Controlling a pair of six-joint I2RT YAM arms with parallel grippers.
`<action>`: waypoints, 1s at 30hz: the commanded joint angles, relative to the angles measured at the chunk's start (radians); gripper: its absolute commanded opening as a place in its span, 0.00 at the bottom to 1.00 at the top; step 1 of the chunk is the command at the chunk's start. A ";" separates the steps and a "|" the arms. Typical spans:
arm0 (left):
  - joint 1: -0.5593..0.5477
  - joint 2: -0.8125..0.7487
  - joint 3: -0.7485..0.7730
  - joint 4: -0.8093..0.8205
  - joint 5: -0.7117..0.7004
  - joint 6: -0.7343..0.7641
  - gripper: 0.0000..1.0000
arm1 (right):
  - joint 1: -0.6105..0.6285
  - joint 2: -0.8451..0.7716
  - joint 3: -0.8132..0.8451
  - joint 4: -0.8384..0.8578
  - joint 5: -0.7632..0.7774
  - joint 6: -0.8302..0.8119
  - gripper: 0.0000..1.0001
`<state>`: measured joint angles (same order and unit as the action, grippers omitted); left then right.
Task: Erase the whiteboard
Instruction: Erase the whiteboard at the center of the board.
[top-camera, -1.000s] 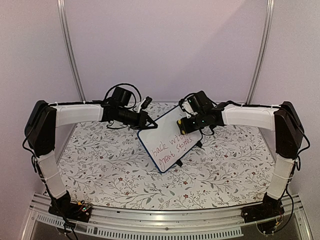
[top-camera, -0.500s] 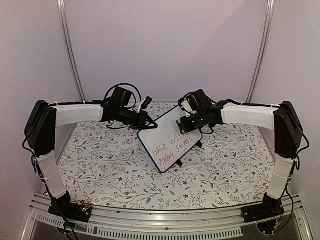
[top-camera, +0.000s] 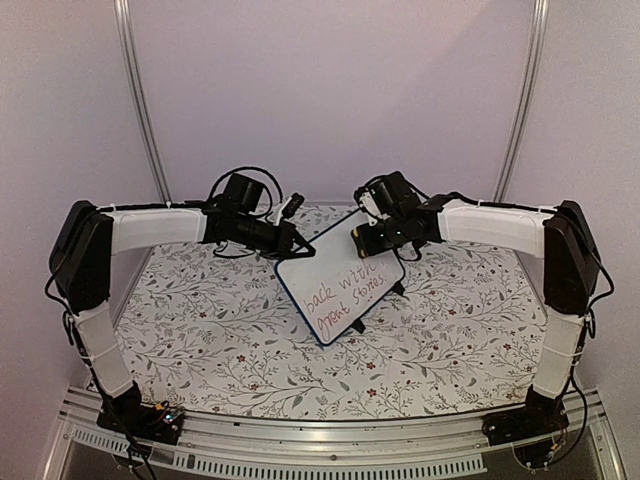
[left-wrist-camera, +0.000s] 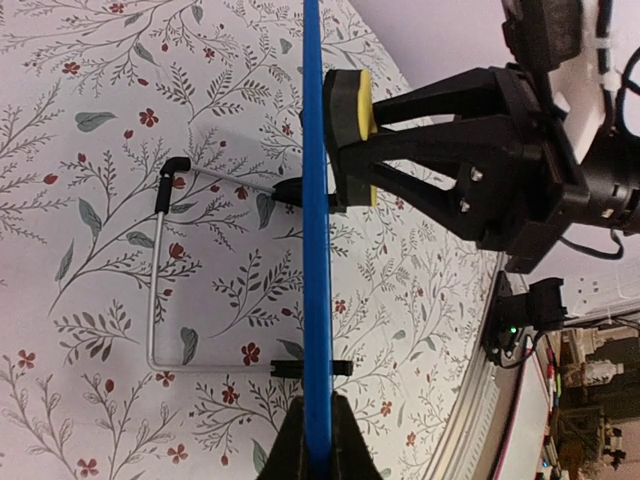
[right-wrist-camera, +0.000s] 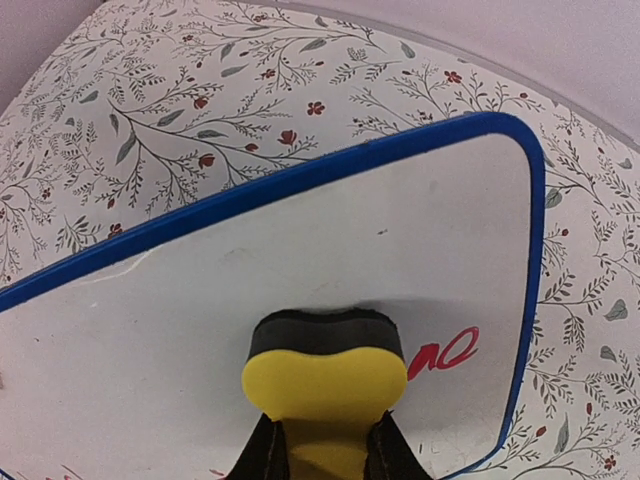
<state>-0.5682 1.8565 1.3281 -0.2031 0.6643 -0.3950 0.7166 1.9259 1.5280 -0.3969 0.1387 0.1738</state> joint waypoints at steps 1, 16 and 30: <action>-0.029 0.009 0.005 -0.044 0.005 0.071 0.00 | -0.010 0.003 -0.088 -0.016 0.023 0.025 0.17; -0.032 0.002 0.003 -0.044 -0.004 0.070 0.00 | -0.034 -0.023 -0.117 -0.005 0.010 0.032 0.17; -0.032 -0.003 0.005 -0.047 0.003 0.072 0.00 | -0.034 0.040 0.047 -0.024 -0.011 0.002 0.17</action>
<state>-0.5690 1.8565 1.3289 -0.2043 0.6651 -0.3931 0.6861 1.9316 1.5475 -0.4297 0.1448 0.1875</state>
